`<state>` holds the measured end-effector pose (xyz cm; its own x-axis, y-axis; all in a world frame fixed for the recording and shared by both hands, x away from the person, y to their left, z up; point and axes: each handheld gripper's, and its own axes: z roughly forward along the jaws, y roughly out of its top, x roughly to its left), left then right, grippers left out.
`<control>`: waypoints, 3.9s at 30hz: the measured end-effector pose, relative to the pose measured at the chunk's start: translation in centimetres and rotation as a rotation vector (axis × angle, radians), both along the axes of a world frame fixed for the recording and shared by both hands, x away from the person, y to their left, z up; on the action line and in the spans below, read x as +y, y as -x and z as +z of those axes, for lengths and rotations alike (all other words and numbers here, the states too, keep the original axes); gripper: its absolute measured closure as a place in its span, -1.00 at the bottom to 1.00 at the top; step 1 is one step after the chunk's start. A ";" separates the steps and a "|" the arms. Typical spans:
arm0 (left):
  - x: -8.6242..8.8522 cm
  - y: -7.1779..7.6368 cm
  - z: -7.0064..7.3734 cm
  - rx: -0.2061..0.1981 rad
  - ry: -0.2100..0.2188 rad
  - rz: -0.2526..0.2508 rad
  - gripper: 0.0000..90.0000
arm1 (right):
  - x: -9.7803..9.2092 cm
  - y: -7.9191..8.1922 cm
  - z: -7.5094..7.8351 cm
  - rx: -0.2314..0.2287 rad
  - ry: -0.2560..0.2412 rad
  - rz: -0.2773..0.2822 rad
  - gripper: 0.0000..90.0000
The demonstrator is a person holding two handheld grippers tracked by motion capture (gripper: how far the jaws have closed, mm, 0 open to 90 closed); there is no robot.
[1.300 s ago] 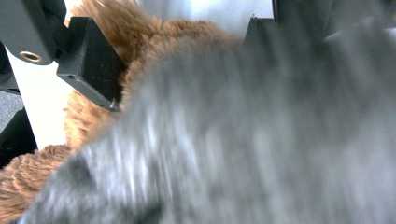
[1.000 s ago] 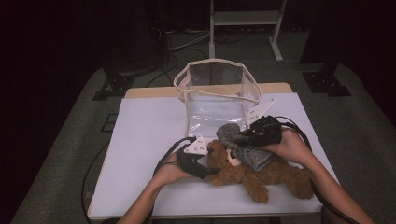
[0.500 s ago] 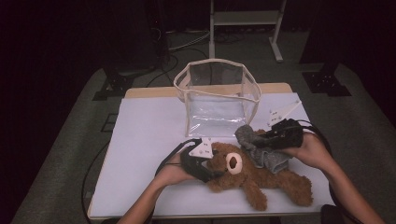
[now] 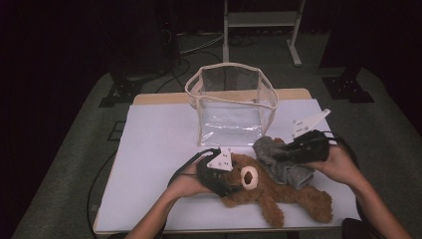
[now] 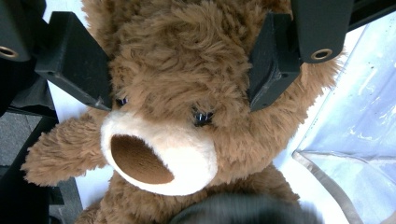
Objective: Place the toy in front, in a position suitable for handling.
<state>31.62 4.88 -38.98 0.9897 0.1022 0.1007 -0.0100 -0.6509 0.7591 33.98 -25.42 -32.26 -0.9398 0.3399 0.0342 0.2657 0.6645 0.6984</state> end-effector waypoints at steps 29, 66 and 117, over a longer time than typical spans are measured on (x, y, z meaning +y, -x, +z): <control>1.0 -0.6 1.0 0.071 0.045 0.012 -0.54 | -2.1 0.2 -3.1 0.076 -0.019 -0.039 0.69; 0.6 -0.9 1.2 0.149 0.025 0.026 -0.78 | -2.8 5.8 -4.1 -0.028 -0.051 -0.030 0.71; 6.7 -1.6 0.7 -0.003 0.068 0.135 0.07 | 0.5 0.7 -0.2 -0.086 -0.036 -0.031 0.73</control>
